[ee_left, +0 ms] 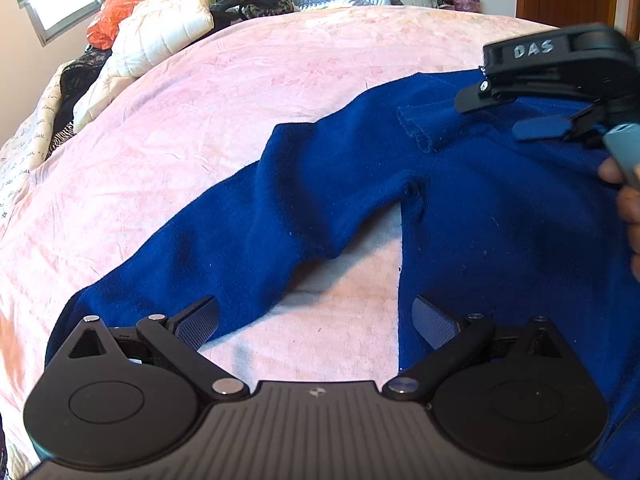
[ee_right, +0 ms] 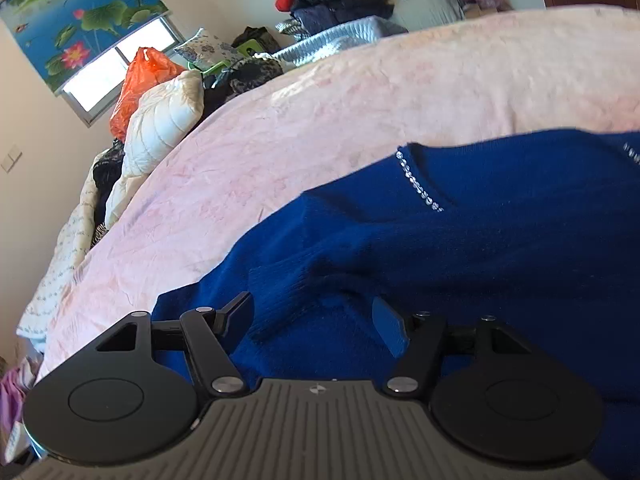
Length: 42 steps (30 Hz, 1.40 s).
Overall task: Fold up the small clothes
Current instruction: 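Open the right gripper to release the sleeve on the body, then move the right gripper across the sweater to the other sleeve cuff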
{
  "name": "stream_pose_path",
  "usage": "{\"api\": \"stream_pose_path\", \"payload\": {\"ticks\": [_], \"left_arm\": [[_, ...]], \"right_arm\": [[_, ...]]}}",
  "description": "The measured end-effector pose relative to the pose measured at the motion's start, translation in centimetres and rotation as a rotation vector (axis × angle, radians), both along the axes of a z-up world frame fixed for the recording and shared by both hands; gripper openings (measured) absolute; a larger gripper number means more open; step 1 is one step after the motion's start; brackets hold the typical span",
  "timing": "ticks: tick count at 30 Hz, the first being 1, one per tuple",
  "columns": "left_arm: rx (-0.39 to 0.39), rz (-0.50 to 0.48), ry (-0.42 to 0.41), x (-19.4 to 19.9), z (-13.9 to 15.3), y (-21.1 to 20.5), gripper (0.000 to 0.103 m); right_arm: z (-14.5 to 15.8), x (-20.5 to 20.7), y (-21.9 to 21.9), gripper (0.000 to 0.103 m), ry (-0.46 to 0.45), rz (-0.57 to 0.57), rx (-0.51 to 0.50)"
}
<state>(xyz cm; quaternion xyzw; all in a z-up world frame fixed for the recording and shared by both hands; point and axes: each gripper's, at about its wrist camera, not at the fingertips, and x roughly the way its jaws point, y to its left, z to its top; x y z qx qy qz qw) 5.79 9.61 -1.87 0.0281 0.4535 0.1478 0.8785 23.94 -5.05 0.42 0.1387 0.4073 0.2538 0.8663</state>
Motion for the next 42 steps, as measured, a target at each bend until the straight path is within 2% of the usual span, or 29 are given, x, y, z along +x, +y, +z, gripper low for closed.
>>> {"api": "stream_pose_path", "payload": {"ticks": [4, 6, 9, 15, 24, 42], "left_arm": [[-0.004, 0.006, 0.001, -0.2, -0.1, 0.1, 0.103], [-0.007, 0.011, 0.002, -0.3, -0.1, 0.1, 0.103], [-0.014, 0.017, 0.004, -0.5, -0.2, 0.2, 0.103], [-0.008, 0.018, 0.007, -0.7, -0.3, 0.0, 0.103], [0.006, 0.022, 0.011, -1.9, -0.1, -0.5, 0.103], [0.004, 0.075, 0.03, -4.5, -0.2, 1.3, 0.103]], "right_arm": [[2.0, -3.0, -0.3, 0.08, -0.091, -0.006, -0.072], [2.6, -4.5, -0.8, 0.089, -0.137, -0.016, -0.112], [2.9, -6.8, -1.9, 0.095, -0.181, -0.039, -0.171], [1.8, -9.3, -4.5, 0.096, -0.165, -0.08, -0.251], [0.8, -11.6, -5.5, 0.096, -0.155, -0.082, -0.265], [2.6, -15.2, -2.7, 0.096, -0.304, 0.024, -0.36]]}}
